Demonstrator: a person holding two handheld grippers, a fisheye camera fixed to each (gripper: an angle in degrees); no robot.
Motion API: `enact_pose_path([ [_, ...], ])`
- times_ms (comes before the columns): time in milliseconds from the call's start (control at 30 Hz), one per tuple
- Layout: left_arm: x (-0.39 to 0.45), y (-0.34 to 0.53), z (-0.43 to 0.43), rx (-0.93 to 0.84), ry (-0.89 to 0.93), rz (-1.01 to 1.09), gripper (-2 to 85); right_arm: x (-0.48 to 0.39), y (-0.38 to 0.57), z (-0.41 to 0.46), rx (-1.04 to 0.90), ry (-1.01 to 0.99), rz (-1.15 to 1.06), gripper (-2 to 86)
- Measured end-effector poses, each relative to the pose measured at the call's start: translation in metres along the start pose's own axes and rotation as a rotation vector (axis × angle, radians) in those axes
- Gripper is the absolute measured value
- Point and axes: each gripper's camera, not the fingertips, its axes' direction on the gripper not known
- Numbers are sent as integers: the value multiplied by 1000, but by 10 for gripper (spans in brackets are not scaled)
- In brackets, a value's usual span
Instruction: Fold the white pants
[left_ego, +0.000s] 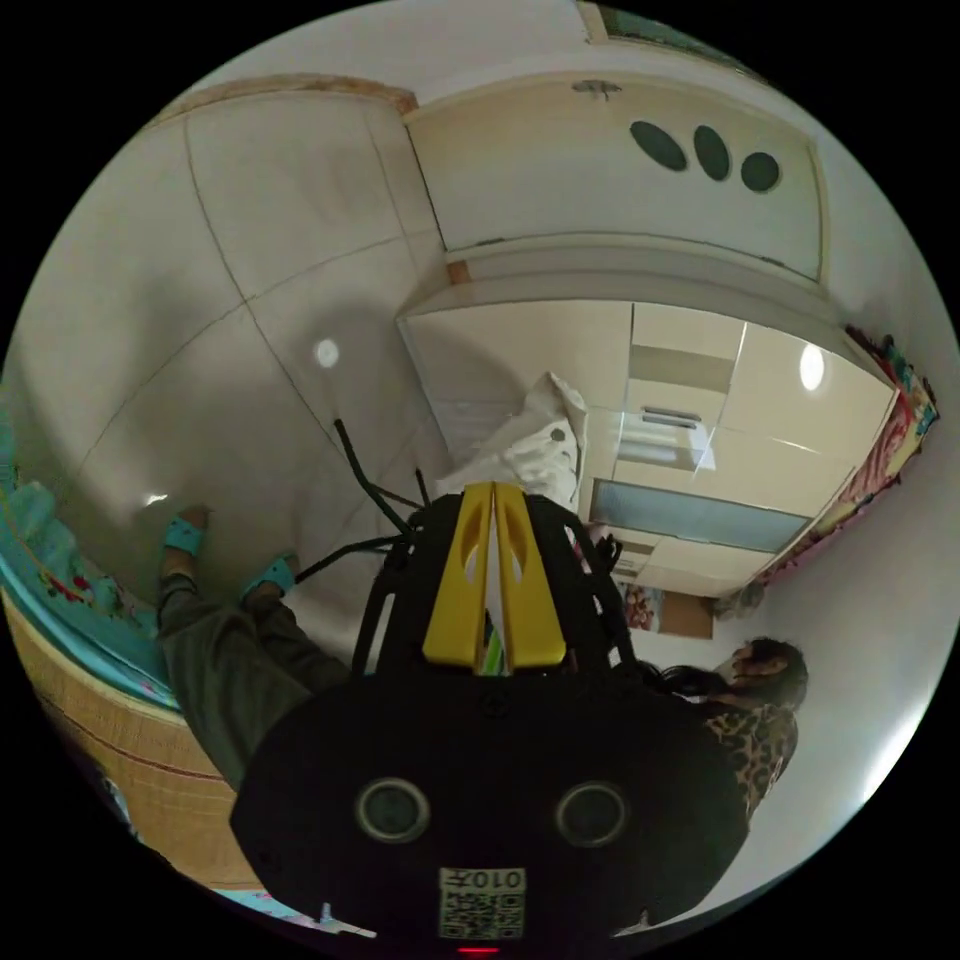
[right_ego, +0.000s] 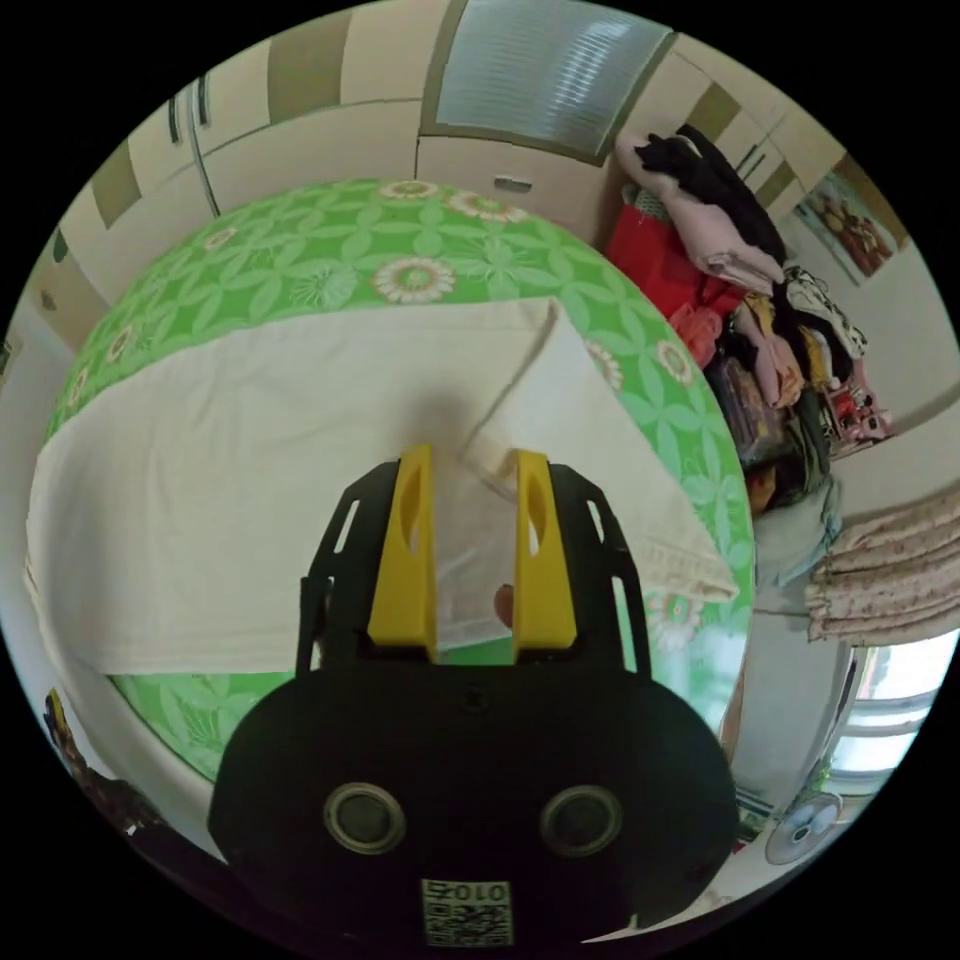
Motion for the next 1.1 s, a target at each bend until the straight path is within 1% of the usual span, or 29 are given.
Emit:
enact_pose_path([
  [67, 7, 4, -6, 41, -9, 3, -1, 5, 1, 20, -22, 73, -7, 84],
  [100, 14, 3, -7, 54, -7, 15, -1, 8, 1, 24, -30, 74, -20, 80],
  [133, 18, 2, -7, 54, -10, 21, -1, 20, 3, 28, -34, 118, 8, 64],
  [233, 44, -5, -1, 52, -37, 68, -1, 65, 6, 30, 3, 307, 87, 51],
  [300, 70, -16, 13, 29, -35, 130, -1, 98, 3, 37, -21, 288, 124, 52],
  [333, 77, -19, 19, 19, -36, 150, -1, 120, 0, 44, -56, 240, 161, 54],
  [367, 92, -27, 33, -13, -44, 184, -1, 138, -1, 53, -93, 191, 196, 60],
  [467, 138, -46, 83, -127, -77, 300, -1, 165, 5, 69, -105, 126, 254, 71],
  [600, 219, -59, 157, -292, -137, 555, -1, 179, 14, 87, -98, 110, 303, 71],
  [633, 230, -59, 167, -308, -152, 587, -1, 179, 16, 90, -90, 99, 314, 69],
  [700, 269, -59, 202, -374, -203, 715, -1, 169, 18, 89, -38, 68, 266, 68],
  [733, 278, -58, 209, -386, -212, 741, 0, 156, 16, 90, -13, 6, 190, 67],
  [767, 291, -59, 225, -402, -243, 777, 0, 138, 11, 94, -22, -95, 82, 66],
  [800, 303, -60, 240, -414, -273, 811, 1, 127, 8, 98, -36, -142, 24, 66],
  [867, 319, -62, 265, -467, -274, 858, 4, 73, -2, 117, -124, -295, -239, 64],
  [900, 331, -62, 282, -505, -265, 892, 7, 57, -3, 122, -144, -317, -305, 64],
  [933, 338, -61, 290, -521, -260, 920, 9, 22, -3, 131, -202, -393, -480, 65],
  [967, 355, -58, 307, -562, -244, 985, 16, -9, -3, 141, -250, -426, -590, 67],
  [1000, 369, -55, 325, -611, -235, 1040, 24, -23, -4, 145, -259, -427, -630, 69],
  [1033, 376, -53, 335, -641, -230, 1065, 29, -51, -2, 152, -273, -445, -734, 68],
  [1067, 388, -49, 355, -712, -219, 1116, 38, -75, -2, 160, -298, -466, -820, 68],
  [1100, 400, -45, 373, -766, -236, 1165, 46, -85, -4, 164, -303, -463, -839, 68],
])
